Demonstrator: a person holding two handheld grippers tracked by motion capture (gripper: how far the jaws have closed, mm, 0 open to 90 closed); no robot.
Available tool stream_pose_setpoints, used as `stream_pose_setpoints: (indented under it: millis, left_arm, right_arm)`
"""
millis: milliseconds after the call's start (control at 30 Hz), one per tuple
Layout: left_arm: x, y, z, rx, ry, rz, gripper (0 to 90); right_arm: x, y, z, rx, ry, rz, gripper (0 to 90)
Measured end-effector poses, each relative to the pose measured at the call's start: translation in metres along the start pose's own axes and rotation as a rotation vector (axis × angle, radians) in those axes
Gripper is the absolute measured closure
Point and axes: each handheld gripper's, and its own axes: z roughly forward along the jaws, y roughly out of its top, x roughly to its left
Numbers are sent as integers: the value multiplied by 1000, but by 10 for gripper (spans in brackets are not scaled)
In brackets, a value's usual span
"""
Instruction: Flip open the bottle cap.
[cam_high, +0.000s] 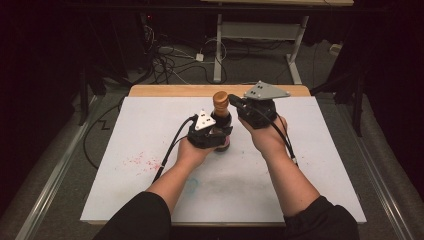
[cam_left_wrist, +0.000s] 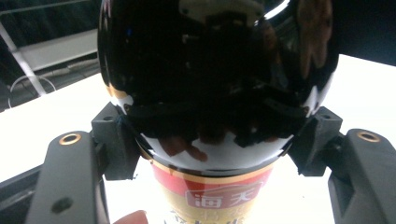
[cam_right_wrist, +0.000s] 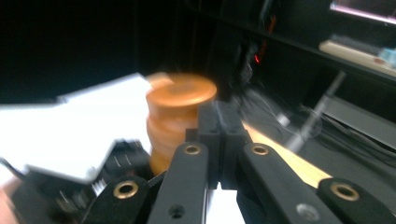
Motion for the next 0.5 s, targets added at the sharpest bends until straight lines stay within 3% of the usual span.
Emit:
stream_pose_setpoints:
  millis: [67,200,333,500]
  left_arm:
    - [1,1,2,-2,0,-18,294]
    - [0,0,2,1,-5,-10,293]
    - [2,1,1,0,-7,-18,291]
    - [2,1,1,-2,-9,-17,290]
  right_arm:
    - [2,9,-5,-20,12,-19,900]
    - [11,12,-5,-10,18,-65,900]
    - [5,9,-9,-25,13,-35,900]
    - [-4,-1,-12,-1,2,-20,900]
